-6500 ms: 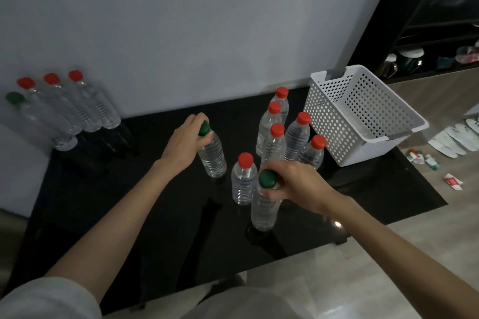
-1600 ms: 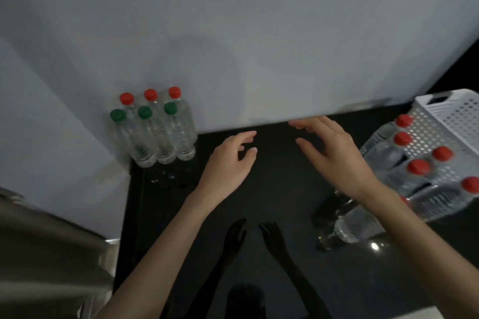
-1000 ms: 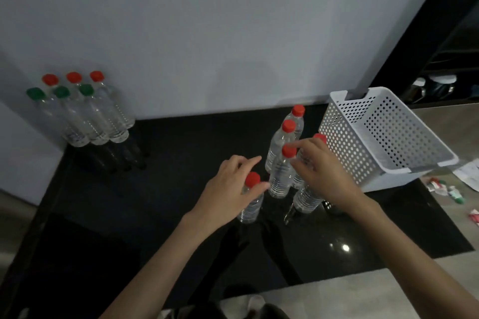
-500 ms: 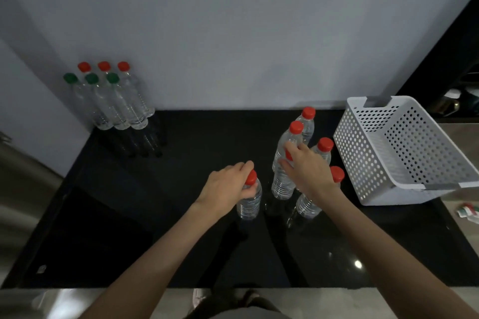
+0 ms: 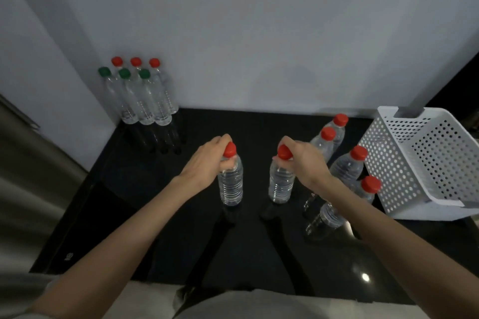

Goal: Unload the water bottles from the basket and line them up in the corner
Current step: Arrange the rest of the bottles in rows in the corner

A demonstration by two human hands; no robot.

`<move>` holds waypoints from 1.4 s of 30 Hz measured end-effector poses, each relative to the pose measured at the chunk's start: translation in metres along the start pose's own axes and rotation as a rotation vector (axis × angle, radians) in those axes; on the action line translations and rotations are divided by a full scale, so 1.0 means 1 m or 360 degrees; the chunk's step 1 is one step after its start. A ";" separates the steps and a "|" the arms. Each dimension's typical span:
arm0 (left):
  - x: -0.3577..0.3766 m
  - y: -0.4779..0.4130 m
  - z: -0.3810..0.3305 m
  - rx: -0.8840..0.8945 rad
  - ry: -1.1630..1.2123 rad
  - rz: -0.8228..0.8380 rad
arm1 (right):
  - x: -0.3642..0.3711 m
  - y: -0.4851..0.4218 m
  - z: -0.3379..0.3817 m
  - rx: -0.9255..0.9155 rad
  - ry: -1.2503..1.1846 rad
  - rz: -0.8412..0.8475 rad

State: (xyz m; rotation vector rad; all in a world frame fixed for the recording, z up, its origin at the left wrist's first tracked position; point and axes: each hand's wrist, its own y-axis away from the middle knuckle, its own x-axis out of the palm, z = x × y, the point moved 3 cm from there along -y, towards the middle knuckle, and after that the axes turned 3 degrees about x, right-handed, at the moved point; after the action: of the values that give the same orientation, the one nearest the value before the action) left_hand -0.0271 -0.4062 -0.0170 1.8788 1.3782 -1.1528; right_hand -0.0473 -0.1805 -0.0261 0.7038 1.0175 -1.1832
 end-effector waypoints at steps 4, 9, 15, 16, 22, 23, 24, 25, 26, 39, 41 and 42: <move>-0.035 -0.017 0.045 0.0044 -0.0043 0.0002 | 0.014 -0.038 0.034 0.0016 -0.0064 0.0012; -0.075 -0.053 0.100 0.0113 -0.0134 0.0079 | 0.025 -0.096 0.073 0.0021 -0.0309 0.0005; -0.107 -0.106 0.167 0.0159 -0.0249 0.0105 | 0.043 -0.171 0.108 -0.0045 -0.0402 0.0007; -0.111 -0.116 0.176 0.0179 -0.0285 0.0118 | 0.045 -0.183 0.111 -0.0040 -0.0409 0.0000; -0.133 -0.168 0.214 0.0431 -0.0844 0.0106 | 0.056 -0.245 0.125 -0.0018 -0.0394 -0.0010; -0.136 -0.177 0.220 0.0442 -0.0941 0.0108 | 0.059 -0.254 0.126 -0.0013 -0.0390 -0.0006; -0.139 -0.186 0.227 0.0435 -0.1014 0.0126 | 0.062 -0.263 0.126 -0.0010 -0.0391 -0.0002; -0.142 -0.194 0.233 0.0424 -0.1059 0.0142 | 0.064 -0.271 0.127 -0.0009 -0.0389 0.0002; -0.145 -0.201 0.239 0.0421 -0.1075 0.0147 | 0.067 -0.280 0.127 -0.0012 -0.0386 0.0005; -0.146 -0.254 0.285 0.0349 -0.1075 0.0079 | 0.103 -0.337 0.130 -0.0071 -0.0468 -0.0023; -0.142 -0.257 0.288 0.0319 -0.1079 0.0076 | 0.103 -0.341 0.131 -0.0070 -0.0497 -0.0037; -0.140 -0.257 0.289 0.0306 -0.1065 0.0066 | 0.102 -0.343 0.132 -0.0070 -0.0508 -0.0044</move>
State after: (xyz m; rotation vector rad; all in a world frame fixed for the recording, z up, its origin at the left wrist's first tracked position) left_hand -0.3776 -0.6218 -0.0211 1.4163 0.8702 -1.7317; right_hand -0.3376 -0.4275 -0.0452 0.4487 0.7844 -1.2470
